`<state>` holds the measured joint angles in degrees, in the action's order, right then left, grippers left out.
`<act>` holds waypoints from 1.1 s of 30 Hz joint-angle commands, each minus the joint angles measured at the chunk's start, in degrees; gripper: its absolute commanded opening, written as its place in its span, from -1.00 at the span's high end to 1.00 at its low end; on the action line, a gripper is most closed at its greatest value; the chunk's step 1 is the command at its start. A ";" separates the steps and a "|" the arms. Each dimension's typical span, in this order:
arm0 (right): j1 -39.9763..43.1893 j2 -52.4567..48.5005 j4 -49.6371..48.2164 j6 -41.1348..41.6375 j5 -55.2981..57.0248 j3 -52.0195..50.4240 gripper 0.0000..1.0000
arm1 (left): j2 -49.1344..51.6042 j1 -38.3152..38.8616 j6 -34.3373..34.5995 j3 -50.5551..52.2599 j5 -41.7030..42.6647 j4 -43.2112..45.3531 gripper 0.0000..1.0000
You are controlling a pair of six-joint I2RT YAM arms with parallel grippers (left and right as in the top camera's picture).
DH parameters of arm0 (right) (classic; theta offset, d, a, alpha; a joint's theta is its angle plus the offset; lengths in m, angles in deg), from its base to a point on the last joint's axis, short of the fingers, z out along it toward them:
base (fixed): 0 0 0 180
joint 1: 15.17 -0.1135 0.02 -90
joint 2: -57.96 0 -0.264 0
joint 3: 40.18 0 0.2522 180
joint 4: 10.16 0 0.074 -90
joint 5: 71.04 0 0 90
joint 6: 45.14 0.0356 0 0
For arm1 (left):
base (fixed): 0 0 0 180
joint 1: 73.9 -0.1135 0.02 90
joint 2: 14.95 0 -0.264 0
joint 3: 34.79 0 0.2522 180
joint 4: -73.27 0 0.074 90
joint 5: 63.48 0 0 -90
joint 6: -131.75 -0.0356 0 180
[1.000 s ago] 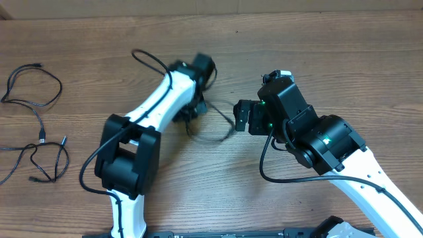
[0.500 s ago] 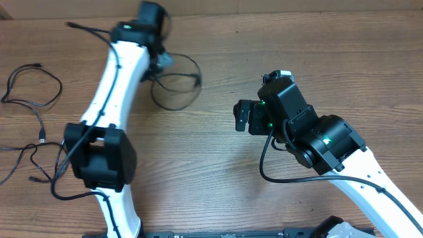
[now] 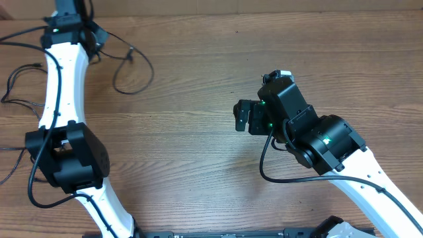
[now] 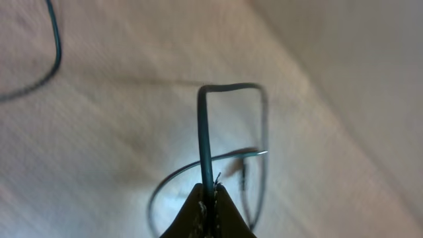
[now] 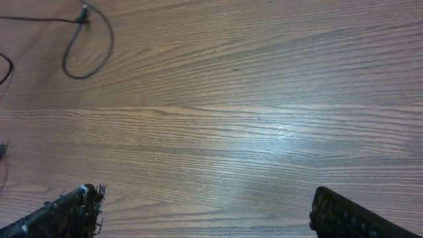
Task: Untangle cables
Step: 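Lift and drag the held cable up-left toward the far left area, then open the left gripper to release the cable at the upper left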
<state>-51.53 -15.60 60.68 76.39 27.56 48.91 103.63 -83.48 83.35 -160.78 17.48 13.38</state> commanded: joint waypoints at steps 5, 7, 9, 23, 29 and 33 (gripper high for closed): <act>0.22 0.24 -0.13 0.13 0.81 0.87 -1.00 | 6.27 -4.00 -0.26 -1.11 0.07 3.72 0.92; 0.22 0.24 -0.13 0.13 0.81 0.87 -0.99 | 8.76 -4.28 -0.26 -1.11 0.07 3.74 0.92; 0.22 0.24 -0.13 0.13 0.81 0.87 -1.00 | 11.13 -4.33 -0.31 -1.11 0.07 3.45 0.92; 0.22 0.24 -0.13 0.13 0.81 0.87 -0.99 | 14.23 -5.44 -3.52 -3.06 0.61 -5.53 -0.18; 0.22 0.24 -0.13 0.13 0.81 0.87 -1.00 | 9.64 -7.69 -4.50 -8.76 2.01 -14.40 -0.99; 0.22 0.24 -0.13 0.13 0.81 0.87 -1.00 | 3.65 -8.74 -6.95 -11.23 4.74 -18.82 -0.99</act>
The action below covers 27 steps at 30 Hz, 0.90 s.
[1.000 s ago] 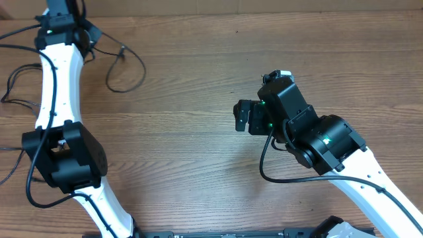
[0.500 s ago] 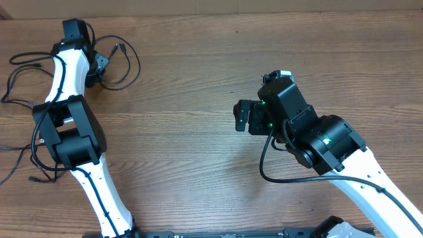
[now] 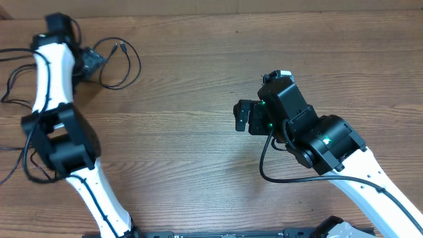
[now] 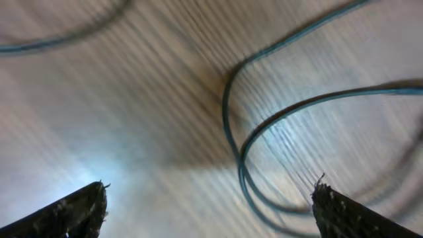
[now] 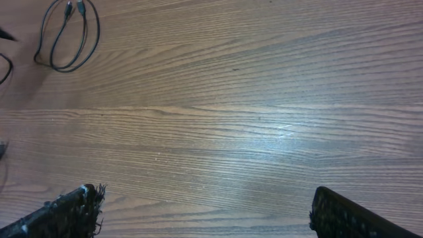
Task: Untangle cables
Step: 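Open the left gripper to release the cable at the upper left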
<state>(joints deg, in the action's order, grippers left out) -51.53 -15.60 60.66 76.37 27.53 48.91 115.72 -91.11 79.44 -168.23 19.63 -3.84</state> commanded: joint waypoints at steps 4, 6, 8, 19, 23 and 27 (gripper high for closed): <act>0.22 0.24 -0.11 0.15 0.83 0.87 -1.00 | -17.33 -1.01 -5.07 -3.85 5.90 -5.40 -0.99; 0.22 0.24 -0.11 0.15 0.83 0.87 -1.00 | -20.76 -0.83 -7.58 -3.85 8.79 -6.45 -0.99; 0.22 0.24 -0.11 0.15 0.83 0.87 -1.00 | -24.30 -0.70 -10.10 -3.85 11.96 -7.63 -0.99; 0.22 0.24 -0.09 0.15 0.83 0.87 -1.00 | -39.52 1.97 -11.89 -0.98 13.92 -17.27 -0.99; 0.22 0.24 -0.11 0.15 0.83 0.87 -1.00 | -45.97 5.88 -10.69 6.78 11.63 -15.69 -0.99; 0.22 0.24 -0.11 0.15 0.83 0.87 -1.00 | -55.95 9.51 -5.60 21.79 5.51 -9.53 -0.99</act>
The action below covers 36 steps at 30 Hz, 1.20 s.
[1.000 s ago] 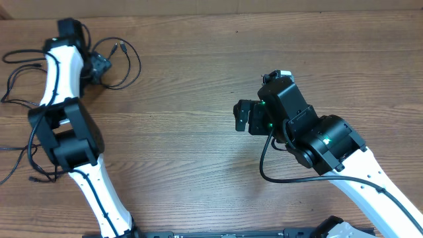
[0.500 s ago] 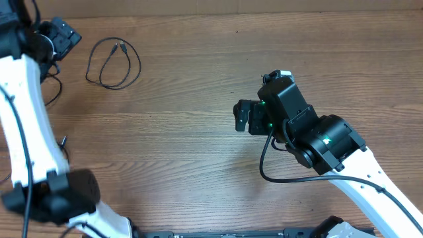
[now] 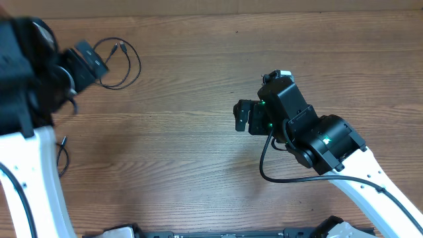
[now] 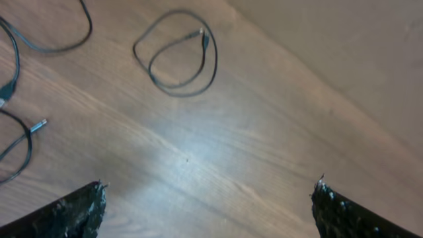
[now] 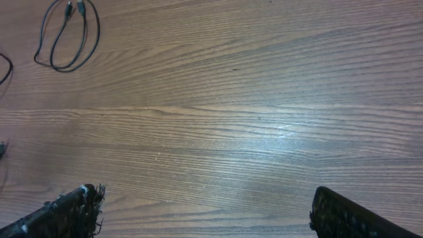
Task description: Untangle cables
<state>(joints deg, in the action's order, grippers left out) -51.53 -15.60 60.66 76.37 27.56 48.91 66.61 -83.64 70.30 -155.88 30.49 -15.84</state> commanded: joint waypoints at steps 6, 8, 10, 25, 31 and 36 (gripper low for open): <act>0.22 0.24 -0.11 0.15 0.81 0.87 -0.99 | -23.69 2.75 6.21 34.23 -5.88 12.26 -0.99; 0.22 0.24 -0.09 0.15 0.81 0.87 -1.00 | -27.91 2.75 6.21 40.48 -5.88 13.99 -0.99; 0.22 0.24 -0.09 0.15 0.81 0.87 -1.00 | -30.80 2.75 6.21 44.70 -5.90 14.38 -0.99; 0.22 0.24 -0.09 0.15 0.81 0.87 -1.00 | -28.30 2.64 6.19 52.09 -6.29 13.62 -0.99; 0.22 0.24 -0.09 0.15 0.81 0.87 -0.99 | -24.24 2.64 6.19 52.09 -6.29 13.64 -0.99; 0.22 0.24 -0.11 0.15 0.81 0.87 -1.00 | -20.35 2.64 6.19 52.09 -6.29 13.66 -0.99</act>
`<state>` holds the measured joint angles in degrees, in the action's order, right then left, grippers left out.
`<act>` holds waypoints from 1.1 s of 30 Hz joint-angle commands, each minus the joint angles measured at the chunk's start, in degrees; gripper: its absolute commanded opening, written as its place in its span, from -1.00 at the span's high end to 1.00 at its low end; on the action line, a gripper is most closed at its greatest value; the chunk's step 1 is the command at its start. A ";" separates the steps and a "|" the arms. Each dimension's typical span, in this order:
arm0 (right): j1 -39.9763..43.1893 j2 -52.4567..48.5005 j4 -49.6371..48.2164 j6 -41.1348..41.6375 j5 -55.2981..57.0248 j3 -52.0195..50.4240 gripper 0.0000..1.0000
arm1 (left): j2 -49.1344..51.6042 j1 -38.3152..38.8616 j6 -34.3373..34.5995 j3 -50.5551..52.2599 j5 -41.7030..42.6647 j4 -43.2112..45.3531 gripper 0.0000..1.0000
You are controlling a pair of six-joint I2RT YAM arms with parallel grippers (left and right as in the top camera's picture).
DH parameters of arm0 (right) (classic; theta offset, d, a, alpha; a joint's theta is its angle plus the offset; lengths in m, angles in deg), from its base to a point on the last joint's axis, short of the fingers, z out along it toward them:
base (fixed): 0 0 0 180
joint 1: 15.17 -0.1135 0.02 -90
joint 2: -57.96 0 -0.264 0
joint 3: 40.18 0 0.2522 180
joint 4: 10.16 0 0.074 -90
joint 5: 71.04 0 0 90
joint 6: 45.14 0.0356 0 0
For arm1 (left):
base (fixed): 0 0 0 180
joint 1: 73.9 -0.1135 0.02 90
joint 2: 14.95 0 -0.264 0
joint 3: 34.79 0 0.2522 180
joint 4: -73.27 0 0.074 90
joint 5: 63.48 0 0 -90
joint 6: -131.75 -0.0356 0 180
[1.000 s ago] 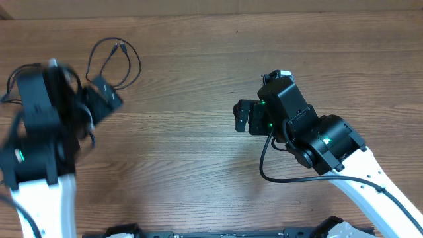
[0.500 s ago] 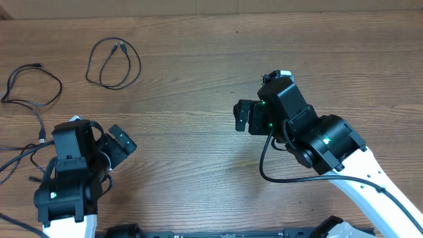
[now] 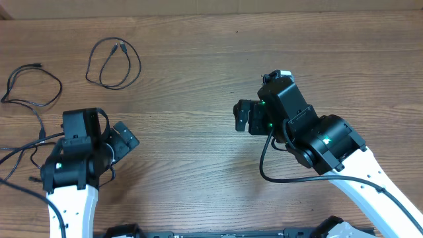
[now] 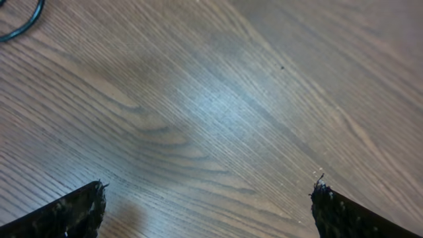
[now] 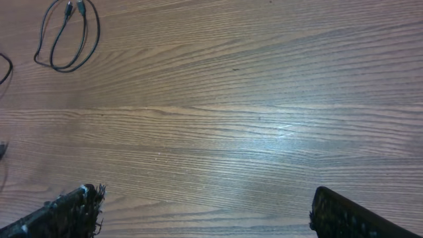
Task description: Untangle cables
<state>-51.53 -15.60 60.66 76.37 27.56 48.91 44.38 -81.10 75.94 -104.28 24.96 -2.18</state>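
A thin black cable lies as a separate small coil (image 3: pixel 114 63) at the back left of the wooden table; the right wrist view shows this coil (image 5: pixel 66 36) too. More black cable (image 3: pixel 30 82) wanders along the left edge down to a loose tangle (image 3: pixel 20 152). My left gripper (image 3: pixel 123 139) is open over bare wood at the front left, holding nothing (image 4: pixel 208 201). In its view, only a bit of cable (image 4: pixel 26 16) shows in the corner. My right gripper (image 3: pixel 242 117) is open above the middle of the table, empty (image 5: pixel 208 208).
Bare wood table (image 3: pixel 198 79) stretches between the two arms and to the right. The table's back edge (image 3: pixel 211 13) runs along the top of the overhead view.
My left arm has moved from the back left, near the coil, to the front left. Its open gripper now faces bare wood. The coil and my right arm have not moved.
My left gripper was shut on a cable at the back left corner. Then it was open just over the cable, which lay as a coil. Later it stood higher with the coil lying apart below. Now it is at the front left. My right arm stayed still.
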 commanded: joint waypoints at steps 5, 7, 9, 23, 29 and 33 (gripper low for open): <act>0.22 0.24 -0.11 0.15 0.81 0.87 -1.00 | 1.86 0.87 0.55 0.50 -0.74 0.13 -0.99; 0.22 0.24 -0.11 0.15 0.81 0.87 -1.00 | 0.02 0.90 0.55 0.52 -0.76 0.07 -0.99; 0.22 0.24 -0.09 0.15 0.81 0.87 -1.00 | -2.25 0.90 0.55 0.50 -0.74 0.11 -0.99; 0.22 0.24 -0.11 0.15 0.81 0.87 -1.00 | -26.86 6.47 0.55 0.52 -0.76 -0.04 -0.99; 0.22 0.24 -0.11 0.15 0.81 0.87 -1.00 | -34.73 8.57 0.52 0.90 -0.76 -2.60 -0.99; 0.22 0.24 -0.09 0.15 0.81 0.87 -1.00 | -38.95 8.57 0.55 2.95 -0.74 -3.89 -0.99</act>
<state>-51.53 -15.60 60.66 76.34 27.53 48.91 8.55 -72.75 76.14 -103.58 24.74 -5.42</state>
